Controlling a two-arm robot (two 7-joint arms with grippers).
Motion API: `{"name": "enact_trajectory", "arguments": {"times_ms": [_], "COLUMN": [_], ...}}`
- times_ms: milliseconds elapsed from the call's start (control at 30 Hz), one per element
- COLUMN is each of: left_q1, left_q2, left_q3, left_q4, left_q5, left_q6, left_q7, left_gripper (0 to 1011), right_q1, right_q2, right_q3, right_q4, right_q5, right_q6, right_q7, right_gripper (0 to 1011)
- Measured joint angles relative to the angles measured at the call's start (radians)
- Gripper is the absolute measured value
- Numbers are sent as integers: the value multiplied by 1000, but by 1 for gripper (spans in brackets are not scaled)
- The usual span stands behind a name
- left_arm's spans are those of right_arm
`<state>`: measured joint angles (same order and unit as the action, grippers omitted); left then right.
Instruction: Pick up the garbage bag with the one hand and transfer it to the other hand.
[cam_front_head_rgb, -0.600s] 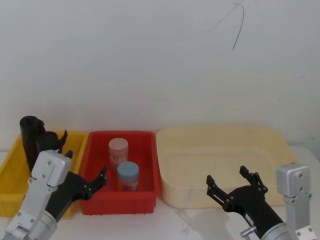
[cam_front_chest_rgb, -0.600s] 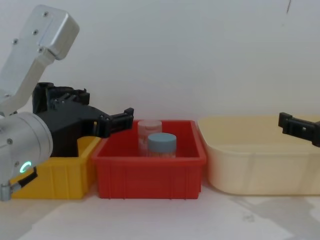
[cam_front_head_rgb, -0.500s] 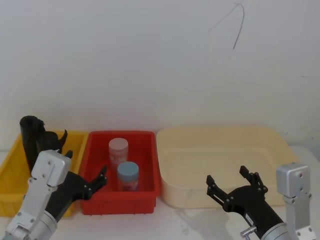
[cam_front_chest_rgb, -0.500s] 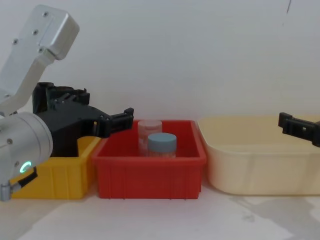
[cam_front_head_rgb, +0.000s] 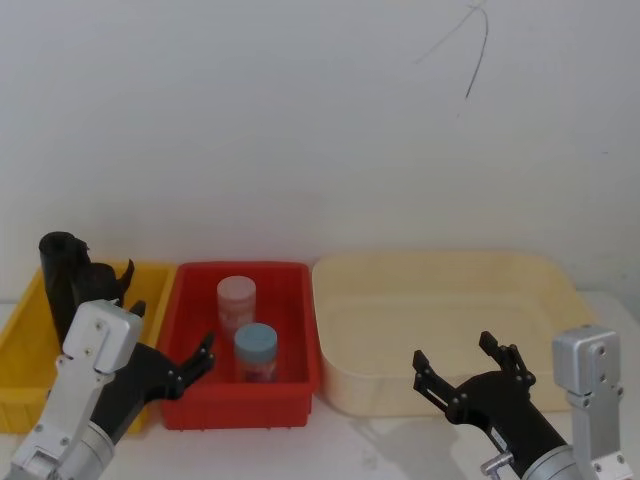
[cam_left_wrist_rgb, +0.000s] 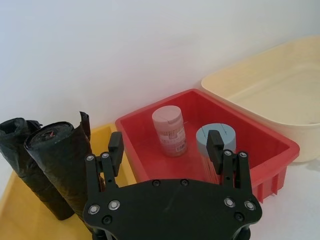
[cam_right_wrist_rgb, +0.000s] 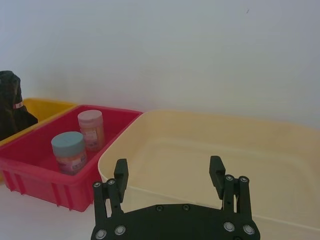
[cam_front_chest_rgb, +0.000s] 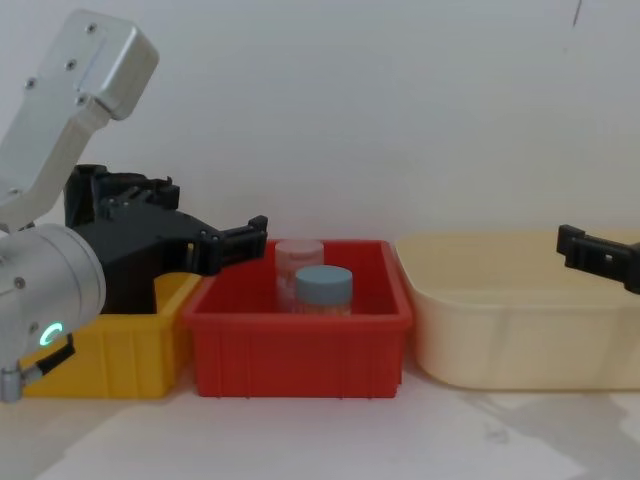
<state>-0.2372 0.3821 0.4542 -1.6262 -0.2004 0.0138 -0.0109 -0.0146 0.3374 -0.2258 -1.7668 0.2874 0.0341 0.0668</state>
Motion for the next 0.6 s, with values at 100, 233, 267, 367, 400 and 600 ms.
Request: {"name": "enact_trajectory", "arguments": {"times_ms": [100, 233, 267, 367, 400, 600], "left_q1": [0, 0, 0, 0, 0, 0], "left_q2": [0, 0, 0, 0, 0, 0], "left_q3": [0, 0, 0, 0, 0, 0], "left_q4": [0, 0, 0, 0, 0, 0], "left_q5": [0, 0, 0, 0, 0, 0], "left_q6": [0, 0, 0, 0, 0, 0], "left_q7": [0, 0, 0, 0, 0, 0], "left_gripper": [1001, 1001, 1001, 1000, 1001, 1001], "right_q1": [0, 0, 0, 0, 0, 0], "right_q2": [0, 0, 0, 0, 0, 0], "right_q3": [0, 0, 0, 0, 0, 0], "right_q4": [0, 0, 0, 0, 0, 0], "right_q5": [0, 0, 0, 0, 0, 0], "right_q6": [0, 0, 0, 0, 0, 0], "right_q7": [0, 0, 0, 0, 0, 0], "right_gripper": [1001, 1000, 1000, 1000, 1000, 1000]}}
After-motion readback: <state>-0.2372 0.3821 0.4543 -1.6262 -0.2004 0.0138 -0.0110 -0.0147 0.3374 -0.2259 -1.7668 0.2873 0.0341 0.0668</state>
